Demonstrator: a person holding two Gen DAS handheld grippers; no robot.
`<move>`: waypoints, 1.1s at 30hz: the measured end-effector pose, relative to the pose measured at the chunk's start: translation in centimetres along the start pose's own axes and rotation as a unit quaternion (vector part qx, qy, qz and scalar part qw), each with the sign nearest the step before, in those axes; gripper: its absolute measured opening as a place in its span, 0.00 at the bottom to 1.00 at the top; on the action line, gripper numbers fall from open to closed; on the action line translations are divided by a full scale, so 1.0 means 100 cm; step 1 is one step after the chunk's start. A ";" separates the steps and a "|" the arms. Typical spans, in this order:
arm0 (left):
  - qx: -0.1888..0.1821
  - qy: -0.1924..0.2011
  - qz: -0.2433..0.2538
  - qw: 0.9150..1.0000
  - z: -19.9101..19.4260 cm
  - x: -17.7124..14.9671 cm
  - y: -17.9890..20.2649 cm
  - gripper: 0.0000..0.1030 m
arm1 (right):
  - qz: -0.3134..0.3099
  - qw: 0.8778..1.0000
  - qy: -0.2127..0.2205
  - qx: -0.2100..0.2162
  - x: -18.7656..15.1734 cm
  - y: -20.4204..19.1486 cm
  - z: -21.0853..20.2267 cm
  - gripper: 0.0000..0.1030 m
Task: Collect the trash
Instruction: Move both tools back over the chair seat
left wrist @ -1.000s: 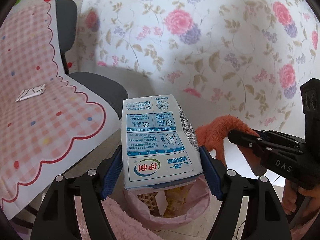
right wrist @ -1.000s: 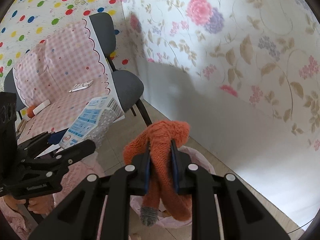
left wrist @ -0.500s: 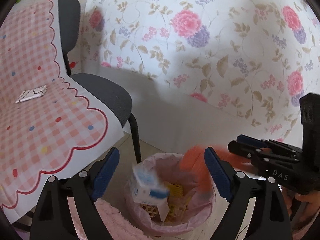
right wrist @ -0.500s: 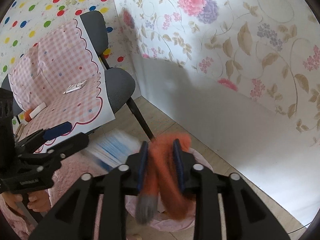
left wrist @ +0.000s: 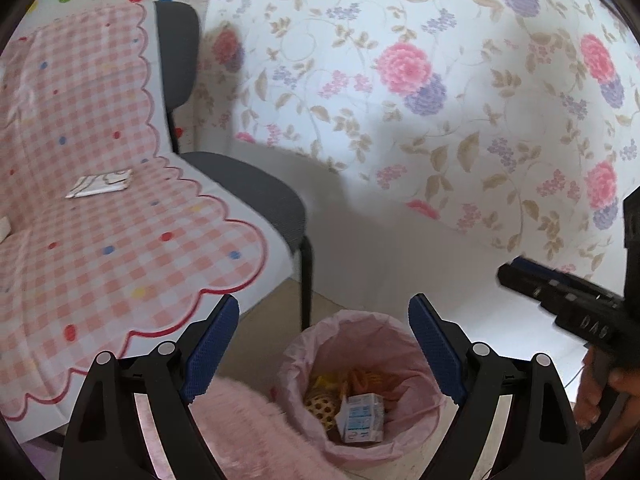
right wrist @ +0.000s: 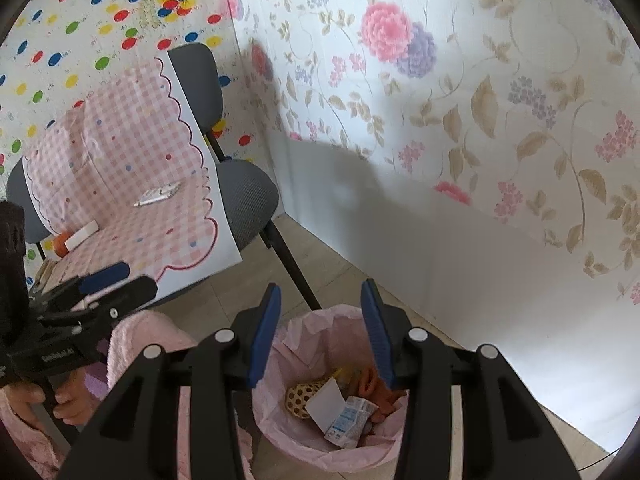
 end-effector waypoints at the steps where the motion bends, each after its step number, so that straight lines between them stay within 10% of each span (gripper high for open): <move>1: 0.006 0.000 -0.001 1.000 -0.003 0.000 -0.006 0.84 | 0.000 1.000 0.002 0.002 0.002 -0.001 0.000 0.40; 17: 0.150 0.021 -0.062 0.987 -0.061 0.021 -0.128 0.84 | -0.087 0.991 0.006 0.100 0.065 -0.119 0.047 0.41; 33: 0.269 0.046 -0.146 0.951 -0.115 0.037 -0.277 0.85 | -0.150 0.973 -0.023 0.174 0.112 -0.243 0.131 0.42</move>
Point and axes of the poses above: each gripper's, at about its wrist camera, not at the fingertips, and z roughly the way its jaws point, y to its right, x to its top, the point moved 7 cm from there along z, roughly the way its jaws point, and after that the axes turned 7 degrees about -z, right-handed, at the moved point
